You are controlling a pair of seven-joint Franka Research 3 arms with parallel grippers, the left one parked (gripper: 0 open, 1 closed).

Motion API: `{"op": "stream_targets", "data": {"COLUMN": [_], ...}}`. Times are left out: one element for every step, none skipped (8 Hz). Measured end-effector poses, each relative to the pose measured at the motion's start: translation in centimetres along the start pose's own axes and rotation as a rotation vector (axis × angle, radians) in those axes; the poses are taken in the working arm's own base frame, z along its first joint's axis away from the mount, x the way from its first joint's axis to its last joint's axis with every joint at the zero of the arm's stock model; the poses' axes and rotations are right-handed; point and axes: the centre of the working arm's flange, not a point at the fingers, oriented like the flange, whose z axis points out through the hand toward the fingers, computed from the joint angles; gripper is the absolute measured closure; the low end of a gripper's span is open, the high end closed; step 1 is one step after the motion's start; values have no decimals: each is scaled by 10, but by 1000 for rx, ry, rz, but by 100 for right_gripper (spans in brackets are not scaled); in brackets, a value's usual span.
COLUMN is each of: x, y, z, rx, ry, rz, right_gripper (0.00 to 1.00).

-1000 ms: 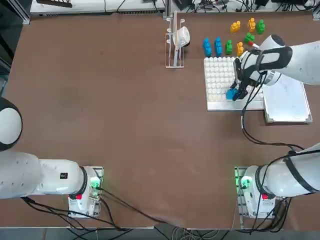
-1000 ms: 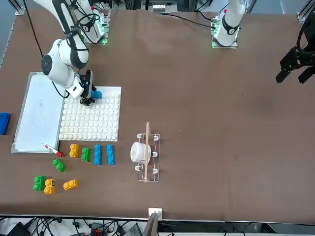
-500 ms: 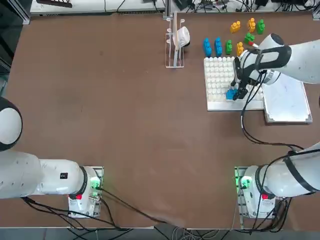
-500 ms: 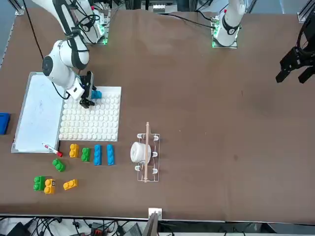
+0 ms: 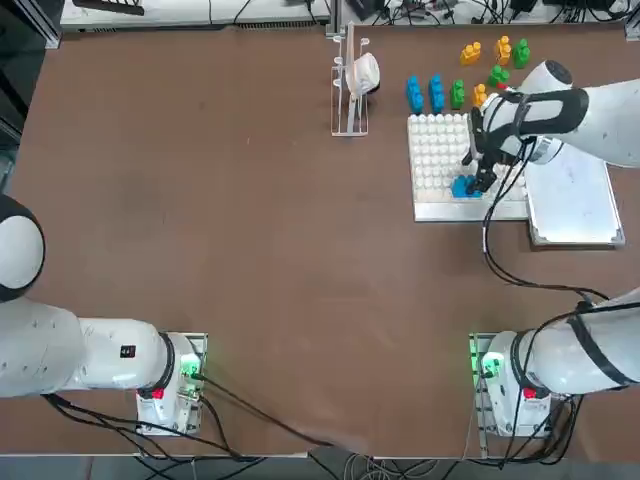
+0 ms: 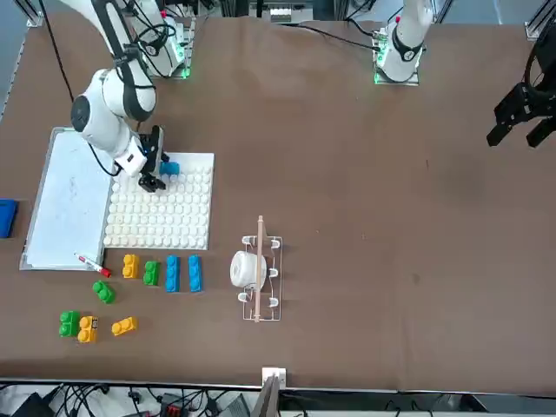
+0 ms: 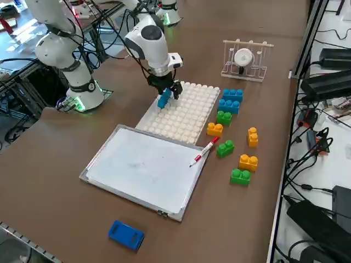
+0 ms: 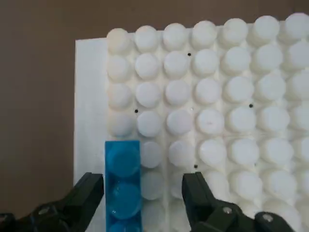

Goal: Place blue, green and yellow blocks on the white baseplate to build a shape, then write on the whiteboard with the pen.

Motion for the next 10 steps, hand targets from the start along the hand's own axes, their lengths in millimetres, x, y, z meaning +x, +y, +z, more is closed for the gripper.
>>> {"op": "stream_targets", "data": {"x": [4, 6, 7, 7, 8, 8, 6, 2, -3, -8], "y": [0, -1, -1, -1, 2, 7, 13, 20, 26, 30], "z": [-11, -19, -22, -23, -26, -32, -39, -48, -56, -61], "rx": [-9, -13, -15, -16, -22, -35, -52, -71, -89, -99], "ry": [9, 15, 18, 19, 21, 24, 27, 30, 34, 36], "rz": [-2, 2, 5, 7, 8, 12, 19, 29, 41, 51], "right_gripper": [0, 0, 0, 0, 0, 0, 0, 0, 0, 0]}}
